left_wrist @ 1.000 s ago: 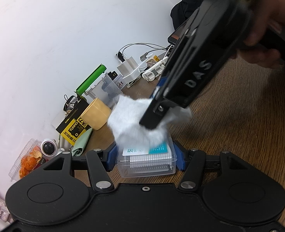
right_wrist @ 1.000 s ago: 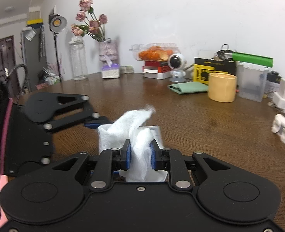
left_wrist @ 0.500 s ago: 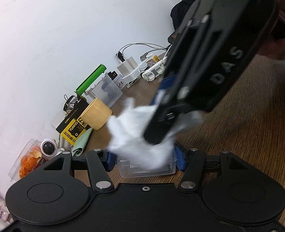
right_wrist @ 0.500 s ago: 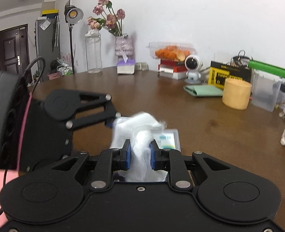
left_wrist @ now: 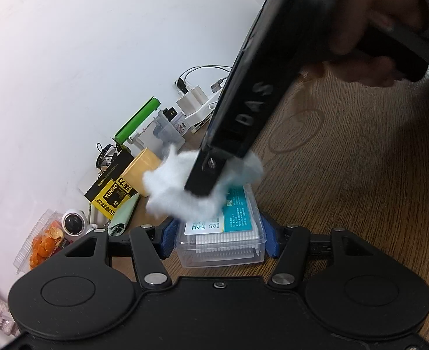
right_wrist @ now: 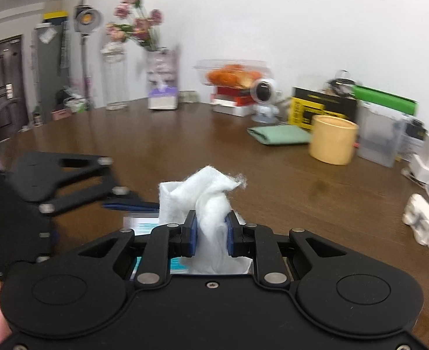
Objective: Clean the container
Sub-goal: 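Rub the cotton wipe across the floss box lid with the right gripper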
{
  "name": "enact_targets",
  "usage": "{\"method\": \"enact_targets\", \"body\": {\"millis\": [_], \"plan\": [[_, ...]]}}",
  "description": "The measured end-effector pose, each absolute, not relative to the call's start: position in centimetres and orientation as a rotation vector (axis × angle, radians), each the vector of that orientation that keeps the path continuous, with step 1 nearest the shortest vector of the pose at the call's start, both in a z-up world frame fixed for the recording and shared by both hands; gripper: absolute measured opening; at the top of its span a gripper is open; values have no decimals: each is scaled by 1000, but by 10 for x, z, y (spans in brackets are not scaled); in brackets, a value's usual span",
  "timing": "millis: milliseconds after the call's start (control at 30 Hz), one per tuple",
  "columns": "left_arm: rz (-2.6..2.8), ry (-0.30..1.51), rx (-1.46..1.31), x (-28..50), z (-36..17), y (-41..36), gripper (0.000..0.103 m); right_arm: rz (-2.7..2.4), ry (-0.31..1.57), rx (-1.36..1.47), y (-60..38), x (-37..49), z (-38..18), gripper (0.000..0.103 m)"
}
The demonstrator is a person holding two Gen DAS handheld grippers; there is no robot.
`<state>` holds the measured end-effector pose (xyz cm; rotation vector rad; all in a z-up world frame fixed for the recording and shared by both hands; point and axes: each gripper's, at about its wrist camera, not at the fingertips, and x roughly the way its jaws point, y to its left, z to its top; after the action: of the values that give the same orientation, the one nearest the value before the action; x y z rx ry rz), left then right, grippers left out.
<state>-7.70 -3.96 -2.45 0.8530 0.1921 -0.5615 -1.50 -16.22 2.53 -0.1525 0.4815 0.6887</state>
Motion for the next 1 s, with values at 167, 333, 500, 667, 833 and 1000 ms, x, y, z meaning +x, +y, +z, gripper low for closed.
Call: {"method": "enact_targets", "body": {"millis": [167, 333, 500, 667, 833, 1000], "plan": [[-561, 191, 854, -75, -24, -40, 57, 762, 494, -194, -151, -41, 23, 20], [-561, 191, 854, -75, -24, -40, 57, 659, 543, -195, -168, -32, 18, 20], [-561, 190, 855, -72, -23, -39, 57, 533, 551, -144, -180, -1, 19, 20], [-562, 193, 853, -71, -23, -39, 57, 667, 510, -142, -161, -10, 29, 20], [-563, 194, 852, -69, -23, -39, 57, 782, 527, -172, -151, -42, 28, 20], [-563, 202, 844, -65, -23, -38, 57, 614, 585, -159, -177, -32, 17, 20]]}}
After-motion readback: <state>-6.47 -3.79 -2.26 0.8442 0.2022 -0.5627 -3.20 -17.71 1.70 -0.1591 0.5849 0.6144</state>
